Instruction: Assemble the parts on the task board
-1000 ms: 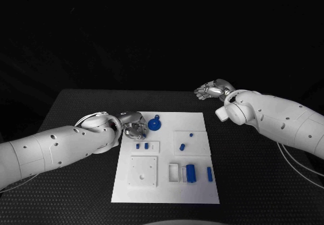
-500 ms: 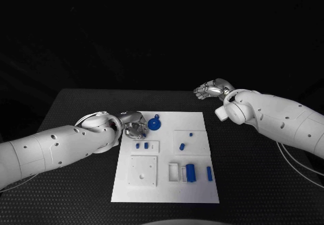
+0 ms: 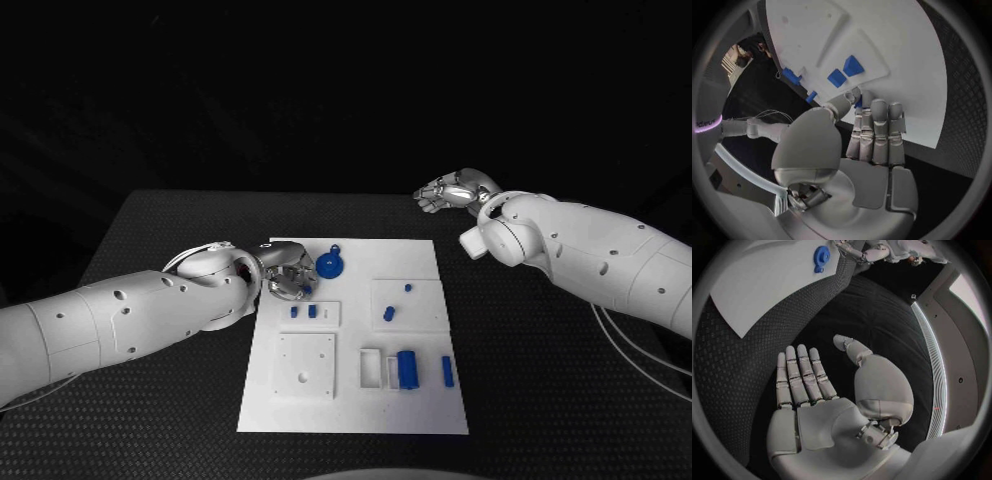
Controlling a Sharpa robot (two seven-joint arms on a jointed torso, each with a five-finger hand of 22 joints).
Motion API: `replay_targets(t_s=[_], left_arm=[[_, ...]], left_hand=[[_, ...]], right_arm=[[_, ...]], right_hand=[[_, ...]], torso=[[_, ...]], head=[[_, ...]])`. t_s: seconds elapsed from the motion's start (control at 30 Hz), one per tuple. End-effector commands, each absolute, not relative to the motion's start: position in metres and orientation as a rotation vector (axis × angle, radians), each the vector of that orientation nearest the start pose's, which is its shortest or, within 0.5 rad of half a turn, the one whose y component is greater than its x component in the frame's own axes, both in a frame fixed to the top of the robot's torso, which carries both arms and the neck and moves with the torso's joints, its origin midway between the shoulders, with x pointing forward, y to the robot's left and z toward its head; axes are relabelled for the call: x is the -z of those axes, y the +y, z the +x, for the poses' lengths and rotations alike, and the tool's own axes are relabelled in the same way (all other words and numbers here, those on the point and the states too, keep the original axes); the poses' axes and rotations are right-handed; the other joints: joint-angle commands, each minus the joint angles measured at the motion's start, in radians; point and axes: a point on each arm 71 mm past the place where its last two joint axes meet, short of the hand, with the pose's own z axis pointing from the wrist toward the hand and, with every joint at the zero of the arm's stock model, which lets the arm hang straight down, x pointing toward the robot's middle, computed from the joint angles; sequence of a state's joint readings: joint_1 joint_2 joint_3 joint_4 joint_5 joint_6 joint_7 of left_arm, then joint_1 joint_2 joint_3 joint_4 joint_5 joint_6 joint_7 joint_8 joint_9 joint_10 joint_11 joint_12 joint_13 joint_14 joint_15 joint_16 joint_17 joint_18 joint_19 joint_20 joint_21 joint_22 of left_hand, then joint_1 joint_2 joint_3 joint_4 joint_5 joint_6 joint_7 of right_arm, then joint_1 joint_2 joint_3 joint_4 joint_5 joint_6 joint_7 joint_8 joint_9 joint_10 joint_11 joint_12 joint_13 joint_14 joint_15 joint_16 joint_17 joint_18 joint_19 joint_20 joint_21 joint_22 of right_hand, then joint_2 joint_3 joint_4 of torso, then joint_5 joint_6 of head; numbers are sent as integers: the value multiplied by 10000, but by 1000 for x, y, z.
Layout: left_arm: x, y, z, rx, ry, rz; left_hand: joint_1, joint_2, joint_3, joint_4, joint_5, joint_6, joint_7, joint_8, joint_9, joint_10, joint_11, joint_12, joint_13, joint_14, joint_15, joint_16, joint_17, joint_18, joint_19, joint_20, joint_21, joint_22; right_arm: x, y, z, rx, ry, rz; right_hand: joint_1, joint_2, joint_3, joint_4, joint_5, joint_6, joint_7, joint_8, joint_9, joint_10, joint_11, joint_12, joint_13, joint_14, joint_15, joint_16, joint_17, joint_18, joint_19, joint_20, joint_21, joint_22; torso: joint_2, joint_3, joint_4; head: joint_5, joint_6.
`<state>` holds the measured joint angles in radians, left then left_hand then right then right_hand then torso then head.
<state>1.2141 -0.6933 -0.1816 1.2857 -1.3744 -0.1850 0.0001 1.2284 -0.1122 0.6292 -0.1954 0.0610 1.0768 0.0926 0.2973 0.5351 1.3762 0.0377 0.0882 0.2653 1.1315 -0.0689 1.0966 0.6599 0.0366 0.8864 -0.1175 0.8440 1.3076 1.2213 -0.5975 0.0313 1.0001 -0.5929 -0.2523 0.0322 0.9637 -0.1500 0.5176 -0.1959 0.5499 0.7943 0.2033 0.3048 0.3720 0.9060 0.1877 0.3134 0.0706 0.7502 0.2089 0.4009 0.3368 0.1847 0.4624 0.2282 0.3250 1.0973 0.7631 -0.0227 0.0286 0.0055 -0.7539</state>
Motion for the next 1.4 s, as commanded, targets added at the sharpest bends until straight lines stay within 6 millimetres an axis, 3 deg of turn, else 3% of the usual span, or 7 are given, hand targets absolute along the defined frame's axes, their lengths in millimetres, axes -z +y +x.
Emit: replay_targets(t_s=[0.03,0.6,0.73,0.9,1.4], left_arm=[[262,191,498,6207,19575,2657],[262,193,499,6285,19593,2306],[262,194,499,6328,19661,2200],[262,196,500,6243,19674,2134],[263,201,501,5935,19752,2051]], left_hand=[[-3,70,11,-36,27,63,-10,66,19,44,-32,-27,-8,-32,-48,69,9,80,19,-491,34,218],[-32,33,24,-55,31,8,13,33,-6,10,-18,-79,-22,-86,-36,88,9,65,-16,-498,43,214],[47,-97,63,-165,25,-289,128,-129,-92,-45,8,-137,-34,-177,-9,93,-2,42,-85,-484,41,211],[90,-399,47,-273,-12,-1193,154,-583,-342,-326,117,-220,-94,-292,90,226,36,17,-175,-417,63,218],[147,-551,60,-260,11,-1495,129,-659,-421,-554,196,-209,-138,-403,161,376,57,66,-231,-349,109,218]], right_arm=[[189,-239,582,-9535,16538,7576],[189,-240,581,-9512,16533,7594],[189,-240,582,-9503,16532,7599],[189,-240,582,-9490,16526,7607],[189,-241,581,-9477,16520,7614]], right_hand=[[-44,30,-41,6,55,-76,82,43,-14,-22,19,15,-13,-73,-4,45,-14,-89,-26,58,-71,13],[-45,27,-44,3,55,-77,82,44,-16,-24,20,14,-14,-77,-5,49,-19,-88,-26,60,-78,17],[-46,24,-46,3,54,-79,83,43,-17,-25,20,14,-14,-78,-4,49,-20,-88,-27,60,-80,18],[-47,20,-48,1,54,-80,83,43,-18,-27,21,13,-15,-80,-3,49,-22,-88,-28,61,-82,19],[-47,18,-50,-1,50,-82,84,43,-20,-31,23,12,-15,-85,1,52,-28,-86,-29,62,-90,24]], torso=[[0,-3,5],[-2,-6,4],[-2,-8,2],[1,-6,2],[3,-5,-1]], head=[[-9,1],[-18,-1],[-22,-3],[-30,-12],[-39,-16]])
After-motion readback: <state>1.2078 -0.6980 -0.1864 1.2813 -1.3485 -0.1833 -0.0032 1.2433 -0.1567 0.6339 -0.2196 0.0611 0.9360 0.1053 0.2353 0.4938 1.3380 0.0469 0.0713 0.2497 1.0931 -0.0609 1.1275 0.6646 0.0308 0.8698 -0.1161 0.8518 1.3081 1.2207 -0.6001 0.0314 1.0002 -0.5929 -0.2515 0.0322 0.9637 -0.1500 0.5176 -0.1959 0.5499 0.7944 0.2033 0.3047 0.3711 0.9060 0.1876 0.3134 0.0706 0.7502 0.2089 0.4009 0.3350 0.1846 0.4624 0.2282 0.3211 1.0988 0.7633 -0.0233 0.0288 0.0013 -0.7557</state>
